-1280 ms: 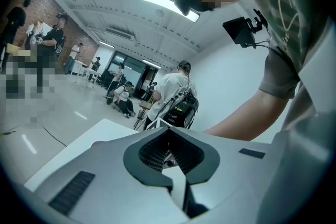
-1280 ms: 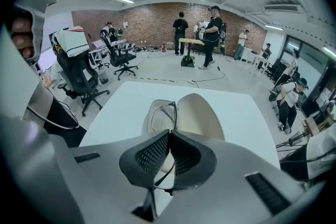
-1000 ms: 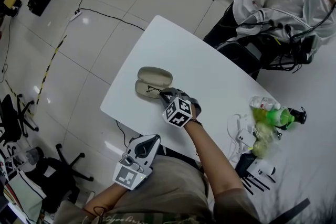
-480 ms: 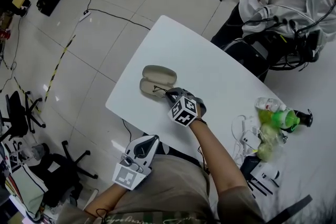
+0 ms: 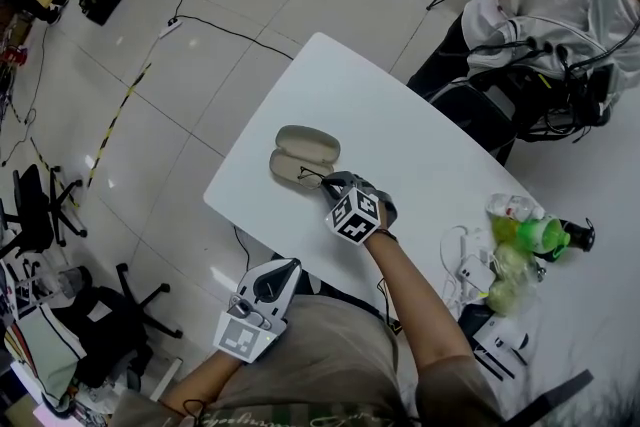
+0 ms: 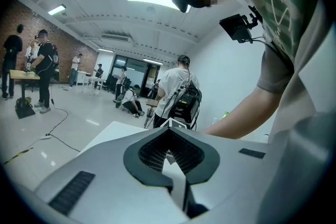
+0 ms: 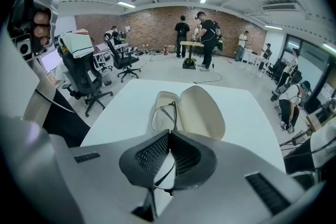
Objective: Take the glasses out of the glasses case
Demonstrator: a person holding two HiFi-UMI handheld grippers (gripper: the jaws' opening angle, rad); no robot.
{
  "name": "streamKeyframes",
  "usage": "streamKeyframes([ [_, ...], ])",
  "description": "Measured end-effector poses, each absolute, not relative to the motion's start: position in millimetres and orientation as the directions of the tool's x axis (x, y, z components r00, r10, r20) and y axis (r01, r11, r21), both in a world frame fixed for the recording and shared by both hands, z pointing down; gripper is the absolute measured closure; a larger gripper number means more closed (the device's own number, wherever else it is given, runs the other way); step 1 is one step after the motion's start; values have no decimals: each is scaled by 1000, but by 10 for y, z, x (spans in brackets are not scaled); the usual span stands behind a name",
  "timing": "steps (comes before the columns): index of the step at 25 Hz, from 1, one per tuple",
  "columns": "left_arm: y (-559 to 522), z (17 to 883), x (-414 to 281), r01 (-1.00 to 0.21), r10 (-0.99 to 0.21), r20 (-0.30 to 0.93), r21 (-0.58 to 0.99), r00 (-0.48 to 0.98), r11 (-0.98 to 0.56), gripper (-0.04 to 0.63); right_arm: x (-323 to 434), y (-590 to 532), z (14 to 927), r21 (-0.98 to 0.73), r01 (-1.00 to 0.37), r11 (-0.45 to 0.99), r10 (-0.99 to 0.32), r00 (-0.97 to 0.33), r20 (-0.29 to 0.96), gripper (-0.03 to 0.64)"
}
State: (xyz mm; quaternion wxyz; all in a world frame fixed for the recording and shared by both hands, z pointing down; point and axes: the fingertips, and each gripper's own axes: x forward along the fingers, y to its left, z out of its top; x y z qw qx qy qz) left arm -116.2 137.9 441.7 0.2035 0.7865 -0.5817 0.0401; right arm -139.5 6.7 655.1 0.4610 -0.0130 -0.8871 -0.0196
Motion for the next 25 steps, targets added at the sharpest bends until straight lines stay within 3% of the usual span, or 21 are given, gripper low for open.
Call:
streamKeyframes([
  [25,1444,4338,-954,-933,-881,315,191,352,-304,588,-937,166,6598,35,21,999,-18,-559,829,597],
])
